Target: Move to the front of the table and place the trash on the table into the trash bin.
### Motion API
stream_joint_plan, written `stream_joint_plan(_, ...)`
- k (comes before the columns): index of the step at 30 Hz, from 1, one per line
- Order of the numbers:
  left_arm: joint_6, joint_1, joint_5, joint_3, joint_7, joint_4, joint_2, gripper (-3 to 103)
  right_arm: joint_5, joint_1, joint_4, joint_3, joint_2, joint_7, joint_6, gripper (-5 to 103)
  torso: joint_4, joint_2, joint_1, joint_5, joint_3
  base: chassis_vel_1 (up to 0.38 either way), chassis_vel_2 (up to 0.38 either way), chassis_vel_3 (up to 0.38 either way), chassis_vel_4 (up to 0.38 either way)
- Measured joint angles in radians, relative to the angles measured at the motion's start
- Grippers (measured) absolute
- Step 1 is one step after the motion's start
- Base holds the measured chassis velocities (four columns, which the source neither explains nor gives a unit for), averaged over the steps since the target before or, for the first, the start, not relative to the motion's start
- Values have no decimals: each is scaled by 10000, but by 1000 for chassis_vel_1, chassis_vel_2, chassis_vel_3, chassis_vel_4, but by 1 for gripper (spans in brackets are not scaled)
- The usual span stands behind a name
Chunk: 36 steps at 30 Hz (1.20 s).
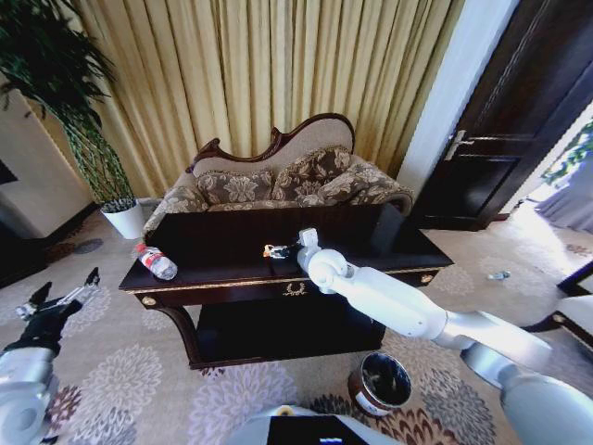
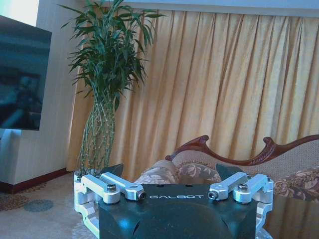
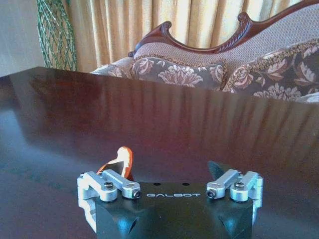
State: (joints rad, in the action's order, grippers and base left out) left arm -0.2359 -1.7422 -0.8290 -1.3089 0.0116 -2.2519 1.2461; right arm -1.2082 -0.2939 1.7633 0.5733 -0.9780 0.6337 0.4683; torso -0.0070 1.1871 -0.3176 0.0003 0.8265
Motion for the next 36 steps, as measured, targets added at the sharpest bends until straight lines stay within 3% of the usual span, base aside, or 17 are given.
stream_joint_plan(10,69,41,2,153,-43,-6,-56,100,133,-211,24,-73,93,61,-14,68,1,-1,1,0,0,0,0,0,0)
stream_joint_plan(12,89,33,0,145,-44,-5,-58,100,135,-216,41,-86,139,61,-22,68,1,0,1,0,0,0,0,0,0)
stream_joint_plan(14,124,6,-7,120,-46,29,-62,100,135,-230,100,-112,238,61,-54,52,2,0,1,0,0,0,0,0,0)
stream_joint_plan(16,135,-2,-7,114,-46,37,-67,100,134,-235,128,-121,265,64,-60,52,1,0,1,0,0,0,0,0,0)
stream_joint_plan(26,141,18,1,221,-40,-52,-96,100,-32,-320,481,-378,430,214,-107,9,1,0,1,1,0,0,0,0,0)
stream_joint_plan(28,141,13,4,226,-38,-58,-95,100,-94,-341,523,-441,463,214,-107,9,1,0,1,1,0,0,0,0,0)
stream_joint_plan(29,140,1,6,228,-36,-60,-95,100,-262,-377,620,-551,516,160,-104,2,1,-1,1,1,0,0,0,0,0)
stream_joint_plan(31,140,-3,8,228,-35,-60,-95,100,-377,-388,687,-604,550,114,-98,2,1,0,1,1,0,0,0,0,0)
stream_joint_plan(33,141,-2,12,228,-32,-58,-112,100,-630,-402,849,-676,611,-3,-85,13,1,0,1,0,0,0,0,0,0)
stream_joint_plan(34,141,-2,12,228,-32,-58,-112,100,-630,-402,849,-676,611,-3,-85,13,1,0,1,0,0,0,0,0,0)
stream_joint_plan(35,141,11,16,238,-32,-59,-126,100,-735,-402,897,-681,606,-33,-80,18,1,0,1,0,0,0,0,0,0)
stream_joint_plan(36,141,35,30,301,-35,-70,-129,100,-990,-412,958,-670,447,17,-58,34,1,0,1,0,0,0,0,0,0)
